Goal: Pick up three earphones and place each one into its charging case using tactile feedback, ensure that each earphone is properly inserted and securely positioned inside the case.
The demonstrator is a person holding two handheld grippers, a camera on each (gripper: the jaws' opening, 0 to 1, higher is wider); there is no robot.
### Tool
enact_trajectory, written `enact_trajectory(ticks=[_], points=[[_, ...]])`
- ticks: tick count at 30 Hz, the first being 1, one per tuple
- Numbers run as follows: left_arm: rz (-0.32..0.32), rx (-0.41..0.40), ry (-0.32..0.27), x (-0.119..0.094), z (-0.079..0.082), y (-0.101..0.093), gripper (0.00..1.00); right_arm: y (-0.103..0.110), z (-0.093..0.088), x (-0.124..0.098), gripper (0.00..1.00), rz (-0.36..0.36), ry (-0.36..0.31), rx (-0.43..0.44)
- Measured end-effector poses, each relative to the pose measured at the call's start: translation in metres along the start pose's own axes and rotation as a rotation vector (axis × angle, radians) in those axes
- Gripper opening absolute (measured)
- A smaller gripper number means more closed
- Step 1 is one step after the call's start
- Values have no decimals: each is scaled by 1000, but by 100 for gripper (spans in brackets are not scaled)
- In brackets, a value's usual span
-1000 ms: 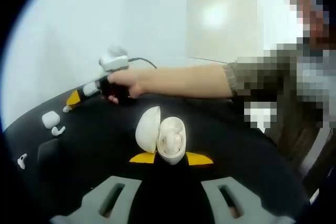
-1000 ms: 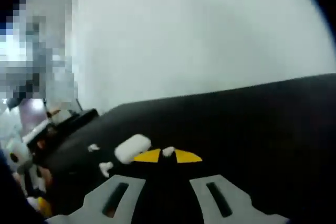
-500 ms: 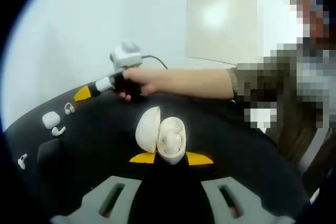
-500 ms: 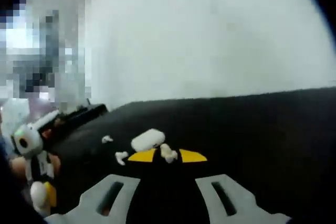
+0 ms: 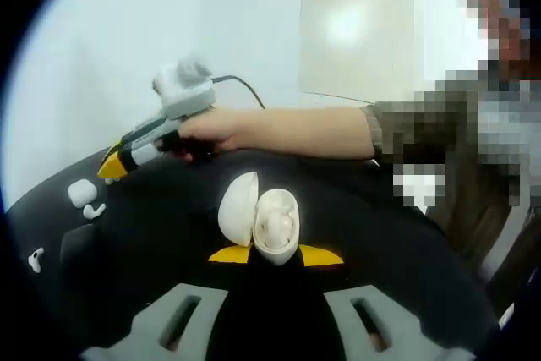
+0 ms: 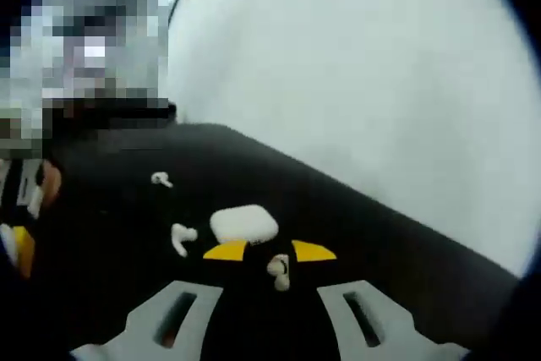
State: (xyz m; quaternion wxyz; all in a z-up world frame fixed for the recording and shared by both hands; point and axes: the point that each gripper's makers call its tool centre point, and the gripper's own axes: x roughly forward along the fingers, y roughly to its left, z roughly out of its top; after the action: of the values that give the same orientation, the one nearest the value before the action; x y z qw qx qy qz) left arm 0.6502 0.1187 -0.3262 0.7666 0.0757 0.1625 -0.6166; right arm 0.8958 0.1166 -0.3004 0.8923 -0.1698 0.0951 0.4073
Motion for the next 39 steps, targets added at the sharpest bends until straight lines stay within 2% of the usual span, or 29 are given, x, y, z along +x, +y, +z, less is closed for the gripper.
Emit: enact_trajectory(ticks=[1, 4, 6, 10, 14, 18, 24, 27, 30, 34, 36, 38, 39], points=[[0, 0, 0, 0, 0, 0, 16, -3, -1, -2, 19, -8, 4, 32], [-1, 0, 0, 0, 0, 0, 16, -6, 0, -5, 7, -7, 6, 62], [-1, 0, 0, 0, 0, 0, 16, -3, 1, -8, 4, -1, 15, 73], [-1, 0, 1, 0, 0, 0, 16, 1, 1, -14, 4, 24, 21, 88], [0, 0, 1, 0, 0, 0, 16, -21, 11, -17, 15, -29, -46, 174], [0, -1, 1, 0, 0, 0, 16, -25, 9, -18, 17, -30, -43, 194], [-1, -2, 1, 0, 0, 0, 16, -13, 8, -9, 20, -9, -4, 84], [-1, -1, 1, 1, 0, -1, 16, -6, 2, -4, 23, -6, 41, -22], [-1, -1, 1, 1, 0, -1, 16, 1, 1, 1, 23, 6, 54, -156], [-2, -1, 1, 1, 0, -1, 16, 3, -11, 6, 22, 31, 104, -181], [-2, -1, 1, 1, 0, -1, 16, 0, -17, 5, 18, 33, 124, -208], [-2, -1, 1, 1, 0, -1, 16, -2, -12, 1, 9, 25, 90, -259], [-2, -1, 1, 1, 0, -1, 16, -1, -12, -2, 8, 29, 91, -264]])
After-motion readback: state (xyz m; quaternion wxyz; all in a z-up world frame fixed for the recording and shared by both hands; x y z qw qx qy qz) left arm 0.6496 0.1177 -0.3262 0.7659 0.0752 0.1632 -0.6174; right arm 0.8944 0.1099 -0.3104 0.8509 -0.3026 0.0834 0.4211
